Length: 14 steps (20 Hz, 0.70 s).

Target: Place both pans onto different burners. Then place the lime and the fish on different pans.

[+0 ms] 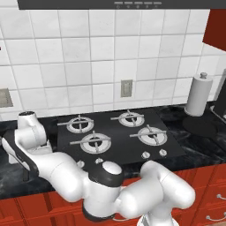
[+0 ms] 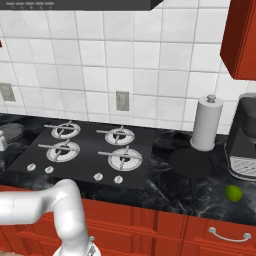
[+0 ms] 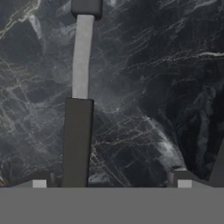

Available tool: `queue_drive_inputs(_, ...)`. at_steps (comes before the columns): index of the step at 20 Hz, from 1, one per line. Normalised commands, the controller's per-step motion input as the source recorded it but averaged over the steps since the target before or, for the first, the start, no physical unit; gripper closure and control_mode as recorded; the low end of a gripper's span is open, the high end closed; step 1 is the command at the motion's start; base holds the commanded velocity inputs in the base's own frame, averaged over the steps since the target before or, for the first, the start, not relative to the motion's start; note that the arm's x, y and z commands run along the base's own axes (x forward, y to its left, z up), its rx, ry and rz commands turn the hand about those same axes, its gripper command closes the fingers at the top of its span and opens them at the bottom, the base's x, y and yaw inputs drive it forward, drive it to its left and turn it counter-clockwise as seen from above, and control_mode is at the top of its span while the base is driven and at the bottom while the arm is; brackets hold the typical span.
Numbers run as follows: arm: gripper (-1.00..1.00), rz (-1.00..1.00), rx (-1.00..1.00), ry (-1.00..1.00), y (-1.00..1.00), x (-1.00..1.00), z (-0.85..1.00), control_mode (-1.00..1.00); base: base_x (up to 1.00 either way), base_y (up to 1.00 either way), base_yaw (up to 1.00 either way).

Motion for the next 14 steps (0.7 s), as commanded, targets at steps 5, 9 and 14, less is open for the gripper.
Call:
queue_drive_inputs(5, -1.00, 0.00, 0.00, 0.00, 0.14, 0.00, -0.02, -1.00, 0.00, 0.00, 0.00)
queue_drive_inputs(9, -1.00, 0.00, 0.00, 0.00, 0.08, 0.07, -0.12, -1.00, 0.00, 0.00, 0.00)
queue_drive_inputs(14, -1.00, 0.00, 0.00, -0.01, 0.05, 0.12, -0.25, -1.00, 0.00, 0.00, 0.00)
